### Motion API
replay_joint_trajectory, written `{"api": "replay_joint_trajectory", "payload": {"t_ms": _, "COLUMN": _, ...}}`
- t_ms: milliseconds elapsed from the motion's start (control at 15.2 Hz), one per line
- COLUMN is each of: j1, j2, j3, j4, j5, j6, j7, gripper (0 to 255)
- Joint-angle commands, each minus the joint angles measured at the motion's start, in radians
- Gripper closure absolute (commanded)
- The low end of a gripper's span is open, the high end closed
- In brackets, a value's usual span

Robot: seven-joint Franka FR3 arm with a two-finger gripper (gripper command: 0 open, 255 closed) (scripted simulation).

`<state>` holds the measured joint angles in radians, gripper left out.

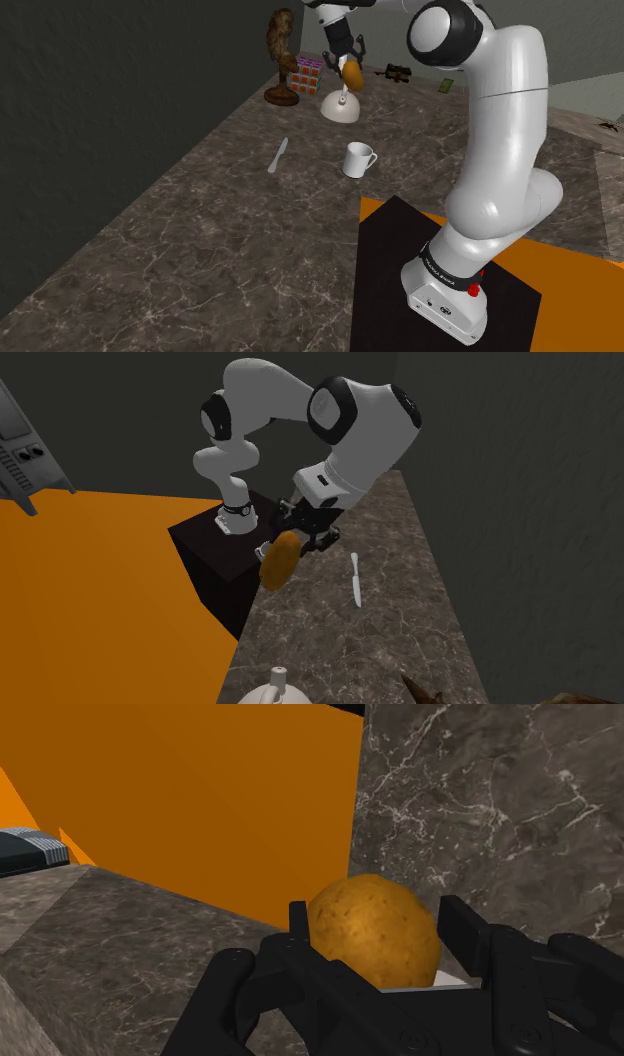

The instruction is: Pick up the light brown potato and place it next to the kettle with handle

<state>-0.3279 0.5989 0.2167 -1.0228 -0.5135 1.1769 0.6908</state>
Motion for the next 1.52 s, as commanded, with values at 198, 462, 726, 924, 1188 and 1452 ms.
{"api": "replay_joint_trajectory", "payload": {"t_ms": 198, "j1": -0.001, "j2": 0.130, "j3": -0.027, "j4": 0.187, "j5": -0.033, "j6": -0.031, "j7": -0.070, "gripper": 255}}
{"api": "replay_joint_trajectory", "payload": {"t_ms": 462, "j1": -0.018, "j2": 0.104, "j3": -0.019, "j4": 0.090, "j5": -0.022, "j6": 0.032, "j7": -0.038, "gripper": 255}}
{"api": "replay_joint_trajectory", "payload": {"t_ms": 726, "j1": -0.030, "j2": 0.091, "j3": -0.013, "j4": 0.014, "j5": -0.015, "j6": 0.088, "j7": -0.011, "gripper": 255}}
{"api": "replay_joint_trajectory", "payload": {"t_ms": 924, "j1": -0.038, "j2": 0.086, "j3": -0.011, "j4": -0.033, "j5": -0.012, "j6": 0.126, "j7": 0.007, "gripper": 255}}
{"api": "replay_joint_trajectory", "payload": {"t_ms": 1188, "j1": -0.046, "j2": 0.085, "j3": -0.009, "j4": -0.087, "j5": -0.009, "j6": 0.174, "j7": 0.028, "gripper": 255}}
{"api": "replay_joint_trajectory", "payload": {"t_ms": 1452, "j1": -0.053, "j2": 0.090, "j3": -0.007, "j4": -0.132, "j5": -0.008, "j6": 0.219, "j7": 0.048, "gripper": 255}}
